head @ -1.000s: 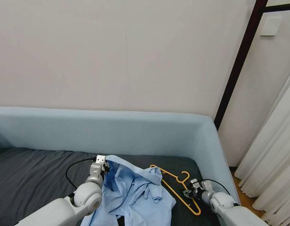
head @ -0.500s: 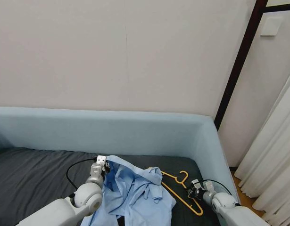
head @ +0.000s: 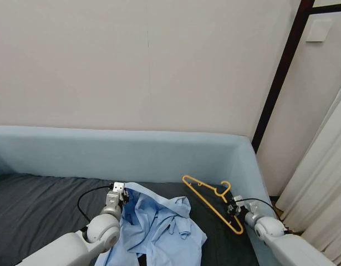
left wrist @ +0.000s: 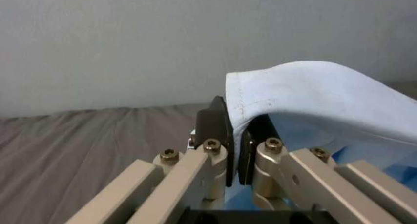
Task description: Pick up the clothes from the sofa and hang them on the clothes hanger.
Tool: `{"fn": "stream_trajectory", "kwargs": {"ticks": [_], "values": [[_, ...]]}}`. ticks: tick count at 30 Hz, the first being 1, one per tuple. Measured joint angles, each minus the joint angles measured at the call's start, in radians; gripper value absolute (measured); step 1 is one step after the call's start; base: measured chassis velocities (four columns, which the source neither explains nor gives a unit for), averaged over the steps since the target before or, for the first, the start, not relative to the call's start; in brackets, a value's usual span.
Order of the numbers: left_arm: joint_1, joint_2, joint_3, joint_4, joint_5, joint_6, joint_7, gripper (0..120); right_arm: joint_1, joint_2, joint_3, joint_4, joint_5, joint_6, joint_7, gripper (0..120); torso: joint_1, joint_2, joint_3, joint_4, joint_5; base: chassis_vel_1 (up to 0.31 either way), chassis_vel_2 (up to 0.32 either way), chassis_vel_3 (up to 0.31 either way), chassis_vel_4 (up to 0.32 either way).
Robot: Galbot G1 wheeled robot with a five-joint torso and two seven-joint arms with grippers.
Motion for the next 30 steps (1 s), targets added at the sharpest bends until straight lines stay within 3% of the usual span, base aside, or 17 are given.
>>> {"fn": "stream_trajectory", "kwargs": {"ticks": [1,5,6,10,16,23,30], "values": [[0.0,0.0,0.0,0.0,0.0,0.0,0.0,0,0.0,0.0,0.0,0.0,0.0,0.0,0.0,5,0.0,0.0,0.0,0.0,0.0,0.0,0.0,0.0,0.0],[-0.015,0.006,0.005,-0.025,-0.016,0.013,-0.011,0,-0.112,-0.1,0.036,0.249,-0.117,-0.004,0.123,5,0.0,0.0,0.0,-0.0008,0.0,0.0,0.0,0.0,0.0],[-0.015,0.006,0.005,-0.025,-0.016,0.013,-0.011,0,-0.112,-0.1,0.036,0.249,-0.117,-0.004,0.123,5,0.0,0.0,0.0,-0.0008,0.0,0.0,0.0,0.0,0.0],[-0.031,0.039,0.013,-0.069,-0.036,0.046,-0.034,0,-0.24,-0.145,0.09,0.383,-0.342,0.074,0.172,5,0.0,0.0,0.0,-0.0004,0.0002,0.0,0.0,0.0,0.0],[-0.066,0.074,0.016,-0.136,-0.113,0.095,-0.07,0,-0.39,-0.176,0.139,0.522,-0.506,0.13,0.19,5,0.0,0.0,0.0,-0.0004,0.0001,0.0,0.0,0.0,0.0],[-0.101,0.084,0.032,-0.18,-0.17,0.12,-0.1,0,-0.485,-0.176,0.132,0.593,-0.607,0.162,0.204,5,0.0,0.0,0.0,-0.0003,0.0,0.0,0.0,0.0,0.0],[-0.159,0.084,0.073,-0.239,-0.243,0.171,-0.163,0,-0.503,-0.152,0.043,0.633,-0.668,0.168,0.213,5,0.0,0.0,0.0,-0.0004,0.0001,0.0,0.0,0.0,0.0]]}}
